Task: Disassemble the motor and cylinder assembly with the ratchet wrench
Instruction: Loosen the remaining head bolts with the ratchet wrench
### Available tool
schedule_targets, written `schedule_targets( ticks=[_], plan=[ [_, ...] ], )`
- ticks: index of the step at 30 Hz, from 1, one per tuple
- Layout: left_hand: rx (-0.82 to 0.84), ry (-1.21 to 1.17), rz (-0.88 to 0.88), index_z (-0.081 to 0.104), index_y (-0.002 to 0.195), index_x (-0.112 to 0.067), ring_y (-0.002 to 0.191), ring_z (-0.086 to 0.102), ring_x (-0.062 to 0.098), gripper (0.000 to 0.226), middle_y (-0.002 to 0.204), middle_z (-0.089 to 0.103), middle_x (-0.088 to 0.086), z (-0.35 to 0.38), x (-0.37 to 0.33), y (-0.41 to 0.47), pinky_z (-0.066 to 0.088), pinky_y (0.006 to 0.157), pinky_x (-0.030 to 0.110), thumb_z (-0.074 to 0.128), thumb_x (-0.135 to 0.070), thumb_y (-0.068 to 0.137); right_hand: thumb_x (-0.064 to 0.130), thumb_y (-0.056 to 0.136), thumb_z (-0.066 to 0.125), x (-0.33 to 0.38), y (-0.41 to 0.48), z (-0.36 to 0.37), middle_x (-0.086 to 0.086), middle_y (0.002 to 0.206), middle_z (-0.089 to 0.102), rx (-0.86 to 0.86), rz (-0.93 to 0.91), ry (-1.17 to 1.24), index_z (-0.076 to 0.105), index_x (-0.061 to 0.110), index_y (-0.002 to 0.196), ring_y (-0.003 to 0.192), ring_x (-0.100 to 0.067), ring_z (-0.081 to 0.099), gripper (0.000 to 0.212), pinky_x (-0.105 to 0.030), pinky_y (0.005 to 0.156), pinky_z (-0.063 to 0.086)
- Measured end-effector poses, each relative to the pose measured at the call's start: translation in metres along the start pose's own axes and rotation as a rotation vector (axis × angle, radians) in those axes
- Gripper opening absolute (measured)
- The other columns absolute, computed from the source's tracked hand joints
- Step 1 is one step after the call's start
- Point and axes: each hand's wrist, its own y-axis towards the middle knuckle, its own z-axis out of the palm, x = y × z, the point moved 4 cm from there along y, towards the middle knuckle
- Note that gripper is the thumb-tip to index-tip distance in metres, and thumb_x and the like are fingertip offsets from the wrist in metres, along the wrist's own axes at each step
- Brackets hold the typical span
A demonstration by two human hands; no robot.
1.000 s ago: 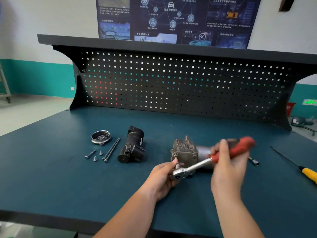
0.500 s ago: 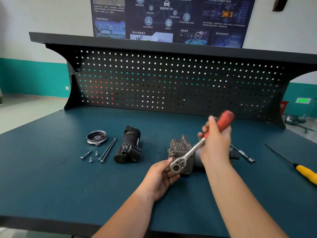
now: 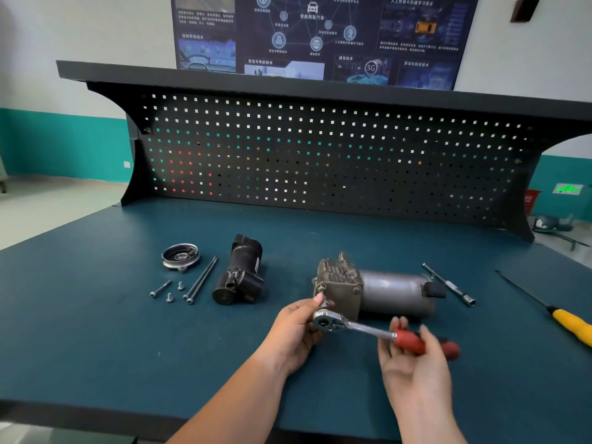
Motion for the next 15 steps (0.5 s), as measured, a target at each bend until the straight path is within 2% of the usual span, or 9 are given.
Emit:
schedule_targets(
  ticks=[2,5,7,9,12,15],
  plan=[
    [0.012,-0.01,-0.012,0.069,0.077,-0.007,0.055,0.064,0.011,0.024,0.065,0.068,0.004,0.0,0.0,-0.001,0.051,0.052,0.018,0.056,-0.019,0.092,0.011,0.099,0.045,0.011,-0.005,0.022,-0.001,0.088,0.062,0.106,-0.158,-0.023,0.051,0.019,0.099,0.073,-0.009,0.067,0.01,-0.035,0.084,0.049],
    [0.027,-0.008,-0.026,0.072,0.072,-0.009,0.055,0.064,0.01,0.029,0.066,0.069,0.004,0.0,0.0,-0.001,0.051,0.051,0.018,0.054,-0.018,0.093,0.002,0.096,0.047,0.019,-0.022,0.075,0.003,0.078,0.064,0.383,-0.387,-0.227,0.05,0.023,0.092,0.065,-0.005,0.065,0.022,-0.028,0.071,0.054],
    [0.026,-0.015,-0.03,0.07,0.072,-0.009,0.057,0.066,0.012,0.028,0.068,0.069,0.005,0.001,0.0,0.0,0.051,0.051,0.019,0.054,-0.018,0.093,0.001,0.093,0.053,0.012,-0.035,0.114,0.0,0.076,0.06,0.554,-0.535,-0.536,0.048,0.023,0.091,0.059,-0.003,0.061,0.023,-0.026,0.062,0.054],
    [0.032,-0.019,-0.027,0.07,0.073,-0.009,0.059,0.068,0.012,0.03,0.07,0.07,0.006,0.002,0.0,0.0,0.052,0.052,0.02,0.051,-0.017,0.095,0.009,0.091,0.058,-0.007,-0.05,0.147,0.0,0.074,0.055,0.723,-0.713,-0.96,0.044,0.026,0.088,0.057,-0.008,0.057,0.023,-0.031,0.059,0.052],
    [0.051,-0.002,-0.012,0.071,0.061,-0.012,0.057,0.066,0.011,0.044,0.064,0.069,0.002,0.003,0.0,-0.001,0.054,0.059,0.023,0.045,-0.005,0.095,0.022,0.092,0.056,-0.051,-0.066,0.17,0.007,0.068,0.047,1.005,-0.841,-1.481,0.034,0.025,0.088,0.058,-0.014,0.046,0.022,-0.028,0.056,0.038],
    [0.048,-0.032,-0.006,0.074,0.063,-0.009,0.06,0.068,0.014,0.047,0.068,0.071,0.007,0.002,-0.001,-0.003,0.056,0.057,0.026,0.04,0.005,0.091,0.026,0.096,0.05,-0.077,-0.072,0.174,0.005,0.072,0.045,1.127,-0.862,-1.657,0.032,0.021,0.098,0.065,-0.022,0.048,0.018,-0.034,0.058,0.035]
  ],
)
